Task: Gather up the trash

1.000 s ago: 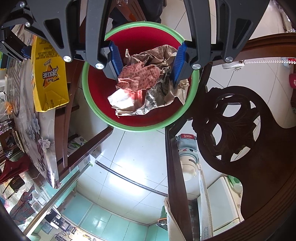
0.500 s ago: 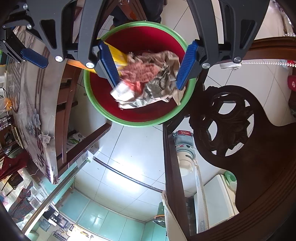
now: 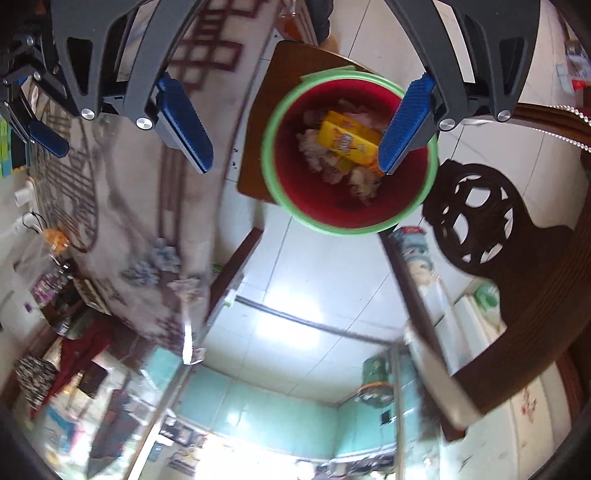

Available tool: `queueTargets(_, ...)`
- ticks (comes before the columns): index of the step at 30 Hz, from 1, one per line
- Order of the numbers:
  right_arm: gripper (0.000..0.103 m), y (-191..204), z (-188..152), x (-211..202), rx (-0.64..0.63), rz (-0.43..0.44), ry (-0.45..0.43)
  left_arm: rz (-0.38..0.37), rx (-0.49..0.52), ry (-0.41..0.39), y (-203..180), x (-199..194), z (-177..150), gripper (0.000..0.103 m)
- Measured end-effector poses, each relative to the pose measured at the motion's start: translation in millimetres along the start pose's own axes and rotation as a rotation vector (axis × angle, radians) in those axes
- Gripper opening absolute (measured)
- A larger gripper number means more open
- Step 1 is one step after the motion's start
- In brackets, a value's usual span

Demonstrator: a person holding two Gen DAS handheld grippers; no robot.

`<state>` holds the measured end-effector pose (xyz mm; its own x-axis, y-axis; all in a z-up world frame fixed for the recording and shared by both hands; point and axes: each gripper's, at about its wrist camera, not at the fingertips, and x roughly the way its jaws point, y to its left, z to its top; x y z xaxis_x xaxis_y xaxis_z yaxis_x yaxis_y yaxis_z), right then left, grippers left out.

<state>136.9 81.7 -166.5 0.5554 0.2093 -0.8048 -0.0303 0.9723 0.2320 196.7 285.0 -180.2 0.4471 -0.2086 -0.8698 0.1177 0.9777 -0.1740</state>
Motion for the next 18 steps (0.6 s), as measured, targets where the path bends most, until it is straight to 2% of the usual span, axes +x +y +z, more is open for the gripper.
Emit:
queueTargets(3, 0.098, -34, -10, -43, 0.015, -0.028, -0.076, -0.031, 0.030, -0.069, -45, -25, -4, 0.089)
queueTargets(4, 0.098, -43, -13, -58, 0.017, -0.040, -0.107, -0.036, 0.033, -0.094, -58, -33, -4, 0.095)
queueTargets(5, 0.098, -52, -17, -72, 0.015, -0.054, -0.140, -0.044, 0.037, -0.136, -74, -44, -6, 0.095)
queueTargets(9, 0.098, -91, -38, -151, -0.011, -0.143, -0.379, -0.077, 0.059, -0.367, -137, -98, -14, 0.095)
queueTargets(12, 0.099, -118, -50, -194, -0.026, -0.200, -0.523, -0.090, 0.075, -0.504, -178, -133, -21, 0.095)
queueTargets(16, 0.099, -145, -74, -235, -0.019, -0.306, -0.713, -0.058, 0.093, -0.617, -226, -165, -32, 0.095)
queueTargets(18, 0.099, -157, -80, -247, 0.008, -0.352, -0.734, -0.020, 0.108, -0.631, -251, -174, -38, 0.095)
